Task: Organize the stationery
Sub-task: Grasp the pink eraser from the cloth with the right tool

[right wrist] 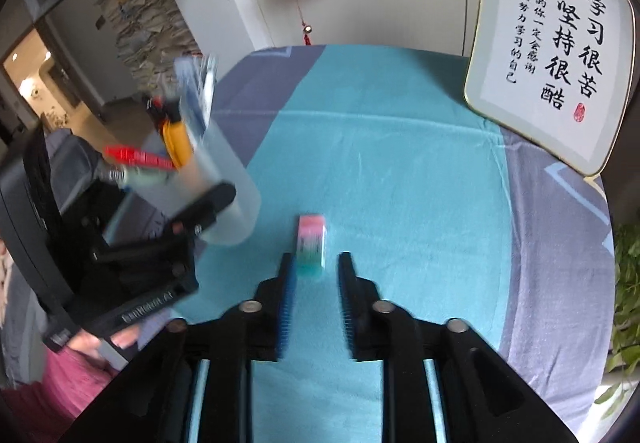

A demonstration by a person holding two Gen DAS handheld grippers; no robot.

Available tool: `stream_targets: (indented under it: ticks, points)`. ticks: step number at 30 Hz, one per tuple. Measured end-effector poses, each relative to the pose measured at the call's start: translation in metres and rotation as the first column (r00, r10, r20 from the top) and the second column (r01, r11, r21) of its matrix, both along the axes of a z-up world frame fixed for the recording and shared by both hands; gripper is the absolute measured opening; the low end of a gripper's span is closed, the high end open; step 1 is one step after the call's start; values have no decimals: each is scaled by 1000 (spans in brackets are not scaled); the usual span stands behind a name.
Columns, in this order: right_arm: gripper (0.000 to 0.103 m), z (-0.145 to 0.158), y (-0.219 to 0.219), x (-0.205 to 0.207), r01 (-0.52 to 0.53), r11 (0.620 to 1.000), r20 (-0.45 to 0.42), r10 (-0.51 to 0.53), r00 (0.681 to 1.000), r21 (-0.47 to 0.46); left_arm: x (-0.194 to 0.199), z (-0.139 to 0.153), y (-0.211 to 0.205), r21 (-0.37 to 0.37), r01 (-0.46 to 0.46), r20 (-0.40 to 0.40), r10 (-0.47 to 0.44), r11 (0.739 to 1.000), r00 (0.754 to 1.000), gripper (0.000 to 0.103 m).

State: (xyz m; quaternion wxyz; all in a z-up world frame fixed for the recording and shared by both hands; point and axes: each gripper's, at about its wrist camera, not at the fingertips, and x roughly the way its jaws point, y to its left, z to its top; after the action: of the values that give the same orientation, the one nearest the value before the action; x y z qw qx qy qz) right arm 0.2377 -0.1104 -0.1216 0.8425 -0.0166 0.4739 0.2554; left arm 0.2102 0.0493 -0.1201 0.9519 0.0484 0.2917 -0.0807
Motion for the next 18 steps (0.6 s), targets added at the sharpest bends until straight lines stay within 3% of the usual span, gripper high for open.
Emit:
stream_targets:
  ticks: [2, 18]
  points:
    - [35, -4, 4, -5, -13, 1000, 21, 13, 1000, -4, 0, 0, 0, 0, 0, 0, 0, 1000, 1000, 74]
    - [35, -39, 23, -2, -24, 999, 35, 26, 999, -41, 0, 0, 0, 0, 0, 0, 0, 1000, 1000, 74]
